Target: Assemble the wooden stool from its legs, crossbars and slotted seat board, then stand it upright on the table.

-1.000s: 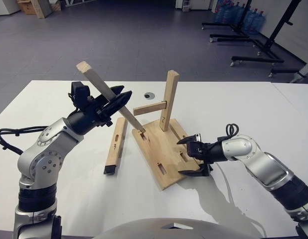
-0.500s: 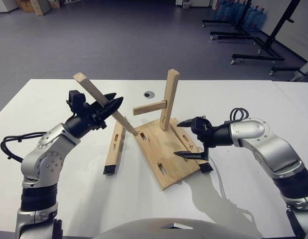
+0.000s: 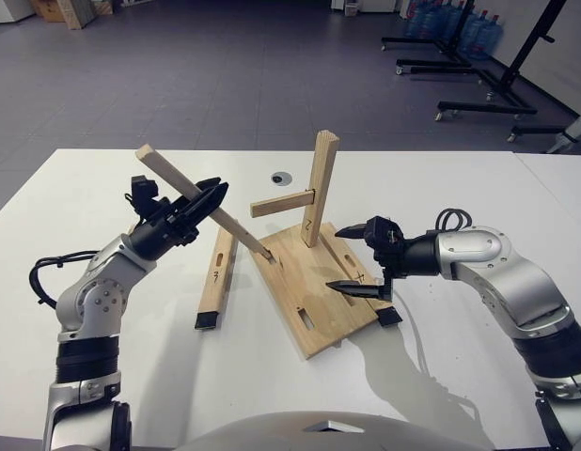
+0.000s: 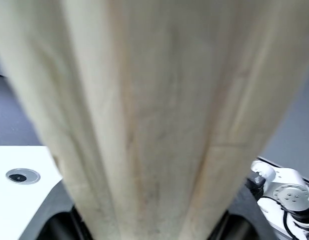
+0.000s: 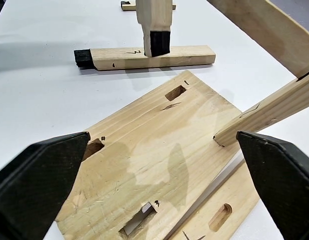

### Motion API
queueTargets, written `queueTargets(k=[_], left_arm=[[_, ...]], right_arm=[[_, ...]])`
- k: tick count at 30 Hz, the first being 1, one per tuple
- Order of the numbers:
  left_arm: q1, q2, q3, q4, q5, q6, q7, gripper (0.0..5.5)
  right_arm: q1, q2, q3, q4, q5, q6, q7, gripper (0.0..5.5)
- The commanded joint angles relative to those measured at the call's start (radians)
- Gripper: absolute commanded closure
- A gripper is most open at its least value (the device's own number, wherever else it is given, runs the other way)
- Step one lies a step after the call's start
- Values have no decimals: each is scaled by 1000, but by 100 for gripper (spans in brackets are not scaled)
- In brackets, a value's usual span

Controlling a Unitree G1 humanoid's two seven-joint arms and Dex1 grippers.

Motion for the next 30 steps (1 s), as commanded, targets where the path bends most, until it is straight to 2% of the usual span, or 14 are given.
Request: queueTargets(k=[1,20,30], left_arm=[[-51,-24,-13,93,55,-42,-27,348],[-216,-43,-79,377,252,-137,-176,348],[-247,-30,-79,395,289,-138,-221,348]], right_arm=[[0,-1,3,1,-1,10,-4,10],[-5,28,24,-10,-1,19,-25,10],[-2,39,27,-16,1,22,-35,10]])
